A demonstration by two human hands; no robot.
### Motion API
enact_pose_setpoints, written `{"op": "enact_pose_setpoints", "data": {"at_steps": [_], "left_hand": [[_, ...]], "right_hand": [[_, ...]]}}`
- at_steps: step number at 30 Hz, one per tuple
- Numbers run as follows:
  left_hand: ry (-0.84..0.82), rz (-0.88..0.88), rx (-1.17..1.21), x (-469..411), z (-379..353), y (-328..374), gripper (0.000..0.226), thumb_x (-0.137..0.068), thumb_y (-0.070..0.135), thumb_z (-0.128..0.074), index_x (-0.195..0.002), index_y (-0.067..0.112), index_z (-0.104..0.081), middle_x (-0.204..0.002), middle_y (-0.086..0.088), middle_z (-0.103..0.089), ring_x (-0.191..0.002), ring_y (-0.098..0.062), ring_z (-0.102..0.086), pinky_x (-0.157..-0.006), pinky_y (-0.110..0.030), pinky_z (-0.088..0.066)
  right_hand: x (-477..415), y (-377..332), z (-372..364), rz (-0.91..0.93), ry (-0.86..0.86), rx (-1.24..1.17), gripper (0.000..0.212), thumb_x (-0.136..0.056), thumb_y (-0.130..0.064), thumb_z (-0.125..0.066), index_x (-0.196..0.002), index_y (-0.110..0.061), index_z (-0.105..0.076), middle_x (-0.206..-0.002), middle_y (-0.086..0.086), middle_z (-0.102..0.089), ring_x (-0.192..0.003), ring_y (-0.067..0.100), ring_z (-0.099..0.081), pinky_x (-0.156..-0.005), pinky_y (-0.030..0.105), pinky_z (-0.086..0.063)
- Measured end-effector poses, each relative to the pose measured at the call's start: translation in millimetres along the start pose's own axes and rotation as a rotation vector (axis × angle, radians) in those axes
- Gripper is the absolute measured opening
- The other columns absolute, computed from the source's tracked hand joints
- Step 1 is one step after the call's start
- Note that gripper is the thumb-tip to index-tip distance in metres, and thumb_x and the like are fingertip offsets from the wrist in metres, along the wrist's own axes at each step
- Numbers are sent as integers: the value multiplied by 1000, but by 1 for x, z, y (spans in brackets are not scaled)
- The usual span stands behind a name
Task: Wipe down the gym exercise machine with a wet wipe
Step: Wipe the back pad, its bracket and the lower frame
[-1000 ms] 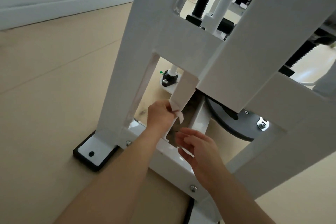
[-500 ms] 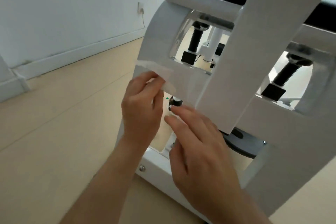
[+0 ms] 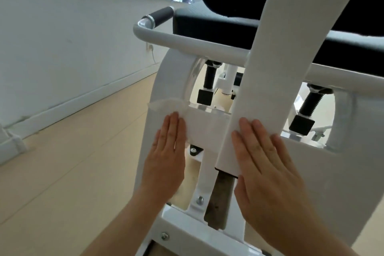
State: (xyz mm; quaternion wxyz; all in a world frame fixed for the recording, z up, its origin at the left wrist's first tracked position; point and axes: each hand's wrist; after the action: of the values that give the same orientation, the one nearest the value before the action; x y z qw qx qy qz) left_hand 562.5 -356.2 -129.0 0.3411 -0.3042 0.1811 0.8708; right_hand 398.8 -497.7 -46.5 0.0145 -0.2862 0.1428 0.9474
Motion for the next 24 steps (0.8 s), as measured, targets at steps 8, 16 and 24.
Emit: {"op": "enact_pose_setpoints", "data": {"at_steps": [8, 16, 24], "left_hand": [[39, -154, 325, -32, 42, -5, 54, -94, 33, -56, -141, 10, -44, -130, -9, -56, -115, -23, -54, -93, -40, -51], [-210, -478, -309, -85, 49, -19, 101, -80, 71, -46, -149, 1, -22, -156, -17, -28, -144, -33, -25, -116, -59, -18], [-70, -533, -270, -87, 28, 21, 65, -77, 40, -59, -130, 5, -46, -118, -13, -58, -110, -31, -55, -112, -54, -29]], "right_hand": [[-4, 3, 0, 2, 82, -19, 60, -84, -23, -38, -141, -5, -40, -154, 17, -34, -146, 30, -23, -113, 52, -22], [-4, 2, -11, 18, 45, 31, 67, -85, -24, -40, -148, -3, -31, -159, 18, -22, -149, 32, -14, -120, 51, -11], [-4, -2, -12, -5, 63, 1, 65, -84, -22, -40, -147, -3, -35, -158, 19, -24, -149, 32, -17, -119, 52, -14]]}}
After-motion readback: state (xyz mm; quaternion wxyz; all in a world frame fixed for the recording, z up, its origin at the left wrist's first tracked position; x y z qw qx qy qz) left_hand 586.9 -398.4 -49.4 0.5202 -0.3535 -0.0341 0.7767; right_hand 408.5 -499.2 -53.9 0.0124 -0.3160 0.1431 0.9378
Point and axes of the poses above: each hand's wrist, its own x-axis away from the middle knuckle, its own z-axis out of the back of the hand, y = z × x
